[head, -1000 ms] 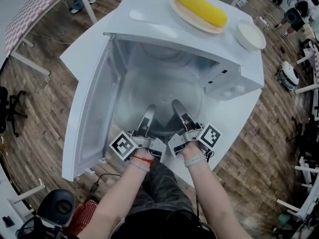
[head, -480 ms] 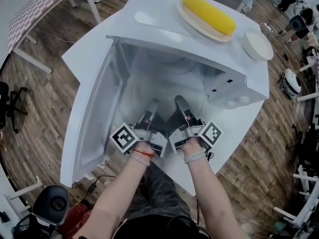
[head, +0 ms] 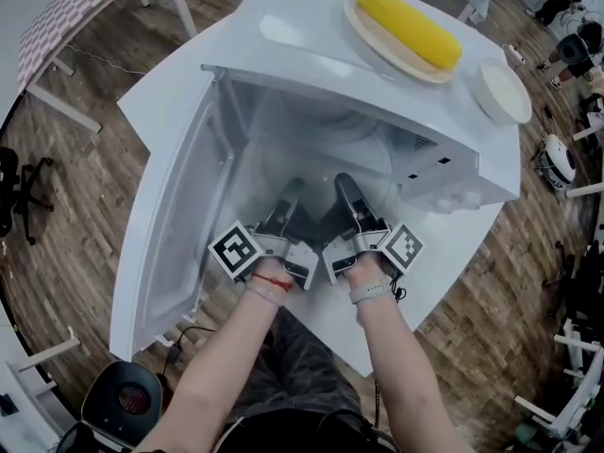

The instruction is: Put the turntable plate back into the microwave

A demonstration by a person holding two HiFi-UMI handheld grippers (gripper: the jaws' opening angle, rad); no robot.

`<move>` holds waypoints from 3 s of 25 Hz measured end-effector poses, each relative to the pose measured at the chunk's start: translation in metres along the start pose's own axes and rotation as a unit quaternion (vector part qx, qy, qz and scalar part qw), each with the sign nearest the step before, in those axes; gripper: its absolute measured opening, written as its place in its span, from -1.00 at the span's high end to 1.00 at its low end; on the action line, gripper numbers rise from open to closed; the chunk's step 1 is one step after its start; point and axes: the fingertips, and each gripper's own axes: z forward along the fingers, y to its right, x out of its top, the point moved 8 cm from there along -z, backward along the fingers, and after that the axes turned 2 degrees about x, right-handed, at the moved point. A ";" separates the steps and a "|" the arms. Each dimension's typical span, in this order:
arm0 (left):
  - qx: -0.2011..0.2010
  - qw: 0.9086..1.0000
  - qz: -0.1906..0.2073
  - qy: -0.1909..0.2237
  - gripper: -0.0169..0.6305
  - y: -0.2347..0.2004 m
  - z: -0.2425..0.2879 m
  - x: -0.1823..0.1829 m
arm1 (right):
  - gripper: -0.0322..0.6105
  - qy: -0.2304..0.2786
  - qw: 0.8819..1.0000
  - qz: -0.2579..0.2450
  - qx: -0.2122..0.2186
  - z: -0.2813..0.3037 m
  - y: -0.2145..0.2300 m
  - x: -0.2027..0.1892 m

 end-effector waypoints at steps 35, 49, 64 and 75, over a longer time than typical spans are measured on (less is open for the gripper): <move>-0.015 0.999 -0.037 0.006 0.85 -0.005 -0.012 -0.005 | 0.67 -0.022 0.999 -0.030 -0.014 -0.025 -0.006 -0.003; -0.019 0.999 -0.026 0.015 0.85 0.001 0.003 0.004 | 0.75 -0.014 1.000 -0.005 0.009 -0.023 -0.004 -0.004; -0.021 1.000 0.013 -0.007 0.85 0.002 0.008 0.009 | 0.77 0.005 1.000 0.013 0.002 -0.014 -0.001 -0.001; -0.016 0.999 0.013 -0.029 0.84 0.007 0.003 0.006 | 0.77 0.025 1.000 -0.002 -0.006 0.000 -0.003 0.011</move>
